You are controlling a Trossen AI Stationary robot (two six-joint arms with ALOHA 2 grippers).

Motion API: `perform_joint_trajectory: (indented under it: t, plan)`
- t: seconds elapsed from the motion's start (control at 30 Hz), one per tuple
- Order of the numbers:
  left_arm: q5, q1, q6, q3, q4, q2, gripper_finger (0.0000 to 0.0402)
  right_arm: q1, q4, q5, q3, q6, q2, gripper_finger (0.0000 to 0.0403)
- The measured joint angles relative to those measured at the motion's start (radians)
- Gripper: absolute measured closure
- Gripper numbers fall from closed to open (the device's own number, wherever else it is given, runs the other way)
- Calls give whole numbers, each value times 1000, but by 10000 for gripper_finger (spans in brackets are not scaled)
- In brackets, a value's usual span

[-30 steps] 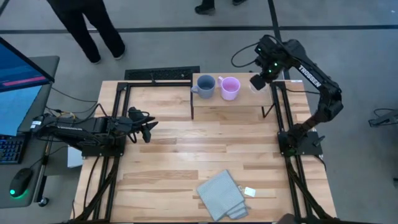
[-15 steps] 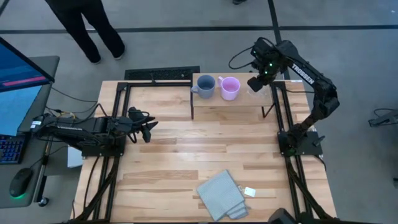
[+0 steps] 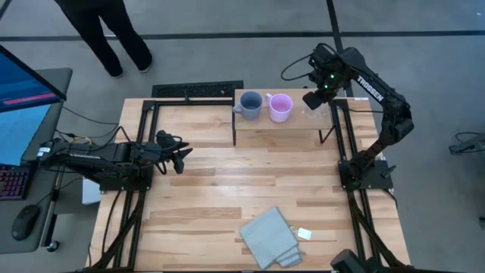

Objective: Stack small to large cups/mugs on shelf
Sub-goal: Put the transparent mug on the shelf

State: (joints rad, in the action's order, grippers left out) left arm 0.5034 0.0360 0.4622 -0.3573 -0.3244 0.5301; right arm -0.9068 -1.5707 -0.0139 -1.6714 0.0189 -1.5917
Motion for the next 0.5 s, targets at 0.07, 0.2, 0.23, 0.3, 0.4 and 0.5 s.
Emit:
perform_joint_trajectory:
  t: [0.07,0.2,0.23,0.3,0.4,0.5]
  plan:
    - [0,0,-1,0,0,0,270,0,0,0,0,0,0,399]
    - [0,0,-1,0,0,0,270,-10,0,-3,0,0,0,399]
    - [0,0,-1,0,0,0,270,-10,0,-3,0,-1,0,399]
    - [0,0,-1,0,0,0,270,-12,0,7,0,0,0,399]
    - [0,0,-1,0,0,0,270,-18,0,12,0,6,0,399]
    - [0,0,-1,0,0,0,270,-25,0,13,0,6,0,399]
